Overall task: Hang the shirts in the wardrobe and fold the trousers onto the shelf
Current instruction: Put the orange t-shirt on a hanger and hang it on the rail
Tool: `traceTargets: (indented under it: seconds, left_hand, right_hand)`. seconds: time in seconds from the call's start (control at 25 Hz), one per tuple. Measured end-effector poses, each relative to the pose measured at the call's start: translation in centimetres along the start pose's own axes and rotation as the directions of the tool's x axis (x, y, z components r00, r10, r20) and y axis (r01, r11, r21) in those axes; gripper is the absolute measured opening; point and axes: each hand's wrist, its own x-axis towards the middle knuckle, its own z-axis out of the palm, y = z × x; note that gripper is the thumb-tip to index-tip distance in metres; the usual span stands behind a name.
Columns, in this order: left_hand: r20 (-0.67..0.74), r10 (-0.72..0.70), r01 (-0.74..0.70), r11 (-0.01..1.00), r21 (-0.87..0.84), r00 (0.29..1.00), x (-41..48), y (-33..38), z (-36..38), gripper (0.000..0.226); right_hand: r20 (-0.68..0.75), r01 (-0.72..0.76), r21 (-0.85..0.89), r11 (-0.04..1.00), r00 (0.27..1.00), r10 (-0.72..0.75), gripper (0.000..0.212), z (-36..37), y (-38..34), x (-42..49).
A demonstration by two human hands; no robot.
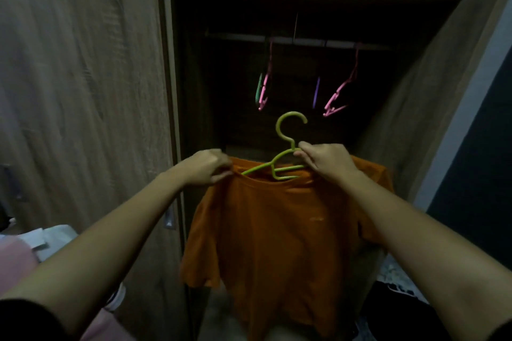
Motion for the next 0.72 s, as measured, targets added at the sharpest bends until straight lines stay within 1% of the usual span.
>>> traceTargets:
  seconds: [0.04,0.08,0.12,0.16,0.2,0.24,0.28,0.32,0.4,0.48,0.56,0.6,0.72]
  left_hand:
    - [-0.051,0.027,-0.028,0.999,-0.015,0.998,0.7,0.8,0.1,0.031]
    - [-0.121,0.001,-0.012,0.996,-0.09,0.993,1.1,1.4,0.3,0.037]
    - [-0.169,-0.089,0.051,0.975,-0.217,0.982,1.1,1.6,0.4,0.046]
    - [-0.17,-0.21,0.139,0.924,-0.356,0.963,0.9,1.4,0.5,0.05]
    - [-0.124,-0.308,0.218,0.855,-0.47,0.943,0.5,1.2,0.6,0.047]
    - [-0.062,-0.355,0.268,0.799,-0.538,0.933,0.3,1.2,0.6,0.039]
    - [-0.03,-0.361,0.283,0.777,-0.562,0.932,0.1,1.1,0.8,0.034]
    - [-0.025,-0.343,0.267,0.773,-0.576,0.939,0.2,1.3,0.9,0.031]
    - [-0.039,-0.301,0.227,0.792,-0.566,0.953,0.7,2.1,0.8,0.026]
    - [-0.058,-0.268,0.195,0.818,-0.541,0.962,1.0,2.2,1.2,0.026]
    - [-0.121,-0.261,0.157,0.827,-0.54,0.958,0.5,1.5,1.4,0.034]
    - [-0.155,-0.273,0.15,0.828,-0.54,0.95,0.0,0.9,1.4,0.04]
    - [-0.219,-0.319,0.159,0.828,-0.537,0.922,-1.7,-1.6,1.7,0.054]
  right_hand:
    - [0.025,-0.046,0.019,0.999,0.999,0.045,0.034,0.1,-0.8,0.3]
    - [0.061,-0.122,0.052,0.991,0.991,0.119,0.034,0.2,-1.4,0.4]
    - [0.094,-0.207,0.078,0.975,0.975,0.2,0.035,0.2,-1.5,0.4]
    - [0.108,-0.274,0.104,0.956,0.959,0.263,0.038,0.3,-1.3,0.3]
    - [0.11,-0.323,0.132,0.937,0.944,0.31,0.041,0.1,-1.0,0.1]
    - [0.106,-0.355,0.155,0.922,0.934,0.342,0.044,0.1,-0.7,-0.2]
    - [0.099,-0.366,0.165,0.916,0.93,0.354,0.047,0.2,-0.6,-0.4]
    - [0.1,-0.363,0.168,0.917,0.931,0.35,0.048,0.3,-0.7,-0.5]
    - [0.133,-0.349,0.181,0.92,0.935,0.328,0.043,0.8,-1.3,-0.4]
    - [0.192,-0.333,0.235,0.913,0.937,0.292,0.04,1.1,-1.9,-0.3]
    - [0.266,-0.353,0.288,0.89,0.923,0.28,0.037,1.2,-1.4,-0.9]
    - [0.301,-0.382,0.287,0.878,0.906,0.296,0.036,1.3,-0.6,-1.5]
    - [0.432,-0.503,0.255,0.825,0.823,0.368,0.037,2.0,2.5,-5.1]
